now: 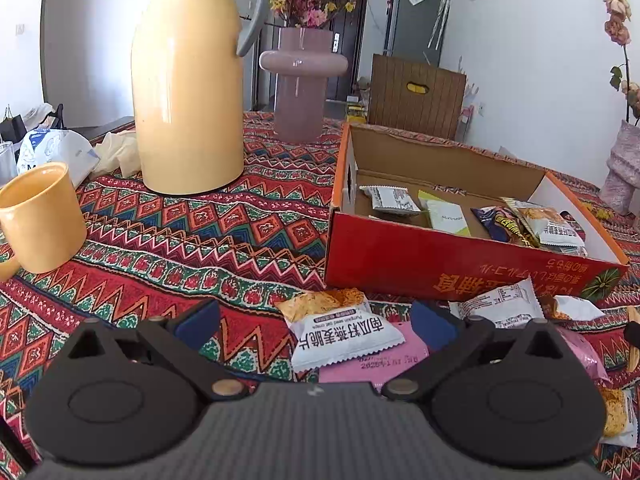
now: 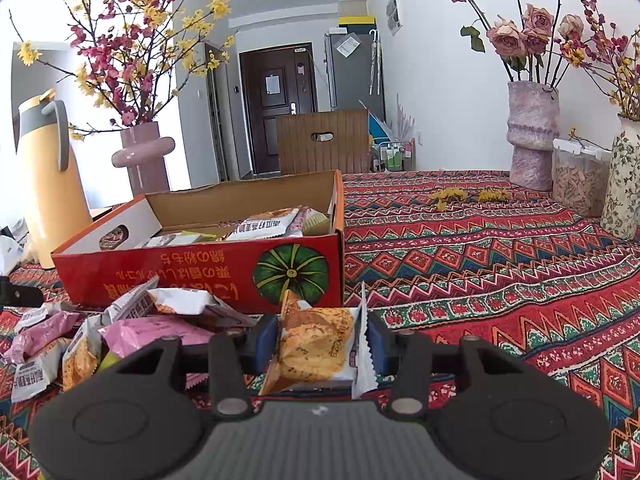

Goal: Organize snacks
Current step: 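Grasp a cracker packet with the right gripper while the left grasps another, then carry both cracker packets into the box and open both grippers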

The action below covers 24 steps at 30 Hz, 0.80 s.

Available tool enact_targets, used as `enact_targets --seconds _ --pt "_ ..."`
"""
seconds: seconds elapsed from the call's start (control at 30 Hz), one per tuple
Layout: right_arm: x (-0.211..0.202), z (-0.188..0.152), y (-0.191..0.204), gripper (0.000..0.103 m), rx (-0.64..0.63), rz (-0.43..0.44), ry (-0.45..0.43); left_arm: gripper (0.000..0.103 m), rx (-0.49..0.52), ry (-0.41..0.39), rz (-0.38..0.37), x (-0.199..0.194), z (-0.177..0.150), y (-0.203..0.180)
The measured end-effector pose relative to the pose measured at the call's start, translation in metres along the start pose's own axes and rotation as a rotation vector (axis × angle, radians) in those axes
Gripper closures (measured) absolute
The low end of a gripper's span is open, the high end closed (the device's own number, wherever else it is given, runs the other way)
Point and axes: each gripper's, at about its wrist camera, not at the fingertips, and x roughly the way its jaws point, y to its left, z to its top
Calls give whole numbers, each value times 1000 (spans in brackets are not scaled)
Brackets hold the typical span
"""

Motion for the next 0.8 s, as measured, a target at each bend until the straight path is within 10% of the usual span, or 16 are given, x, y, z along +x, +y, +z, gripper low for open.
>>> enact_targets --seconds 0.37,0.57,0.8 --pt "0 0 -3 57 18 18 1 19 -11 200 40 42 24 -5" --pt "0 0 -3 57 22 22 1 53 -17 247 14 48 24 -7" --pt "0 0 -3 57 22 21 1 58 -17 221 -1 41 25 -5"
